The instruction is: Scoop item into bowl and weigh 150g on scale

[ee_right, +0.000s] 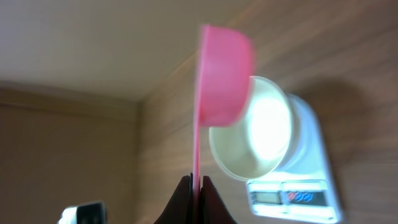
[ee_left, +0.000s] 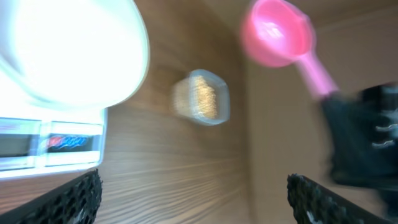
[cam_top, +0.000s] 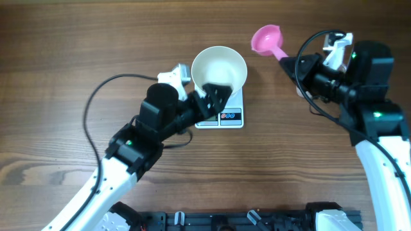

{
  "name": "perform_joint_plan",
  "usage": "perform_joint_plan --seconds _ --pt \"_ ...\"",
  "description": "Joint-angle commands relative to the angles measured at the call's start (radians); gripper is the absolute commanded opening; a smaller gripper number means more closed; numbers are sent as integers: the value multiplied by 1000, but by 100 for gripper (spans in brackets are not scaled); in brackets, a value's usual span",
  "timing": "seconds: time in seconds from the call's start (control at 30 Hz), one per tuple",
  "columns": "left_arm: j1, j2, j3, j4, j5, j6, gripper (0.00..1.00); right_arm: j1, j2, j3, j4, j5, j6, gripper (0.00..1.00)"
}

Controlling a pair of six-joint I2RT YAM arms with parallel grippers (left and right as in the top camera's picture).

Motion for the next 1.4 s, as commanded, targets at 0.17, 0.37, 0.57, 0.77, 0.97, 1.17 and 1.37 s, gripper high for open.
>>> perform_joint_plan --seconds 0.17,0.37,0.57,0.77,0.97,1.17,1.37 --pt "-3 -40 171 -479 -206 215 100 -2 -2 150 -282 548 -283 4" --pt "-3 -39 171 -488 -177 300 4 -2 -3 150 -330 605 -282 5" --pt "-3 -28 171 -465 -176 322 4 -2 3 150 -222 716 -469 4" --pt "-25 34 169 -480 -172 320 4 -2 22 150 -177 717 -711 4" --pt "-86 187 170 -418 -139 390 4 -2 22 150 -218 731 -718 4" --pt "-183 359 170 -315 -264 480 4 -47 22 150 -239 689 -693 4" --pt "-200 443 169 -251 -417 481 4 -106 22 150 -285 685 -697 4"
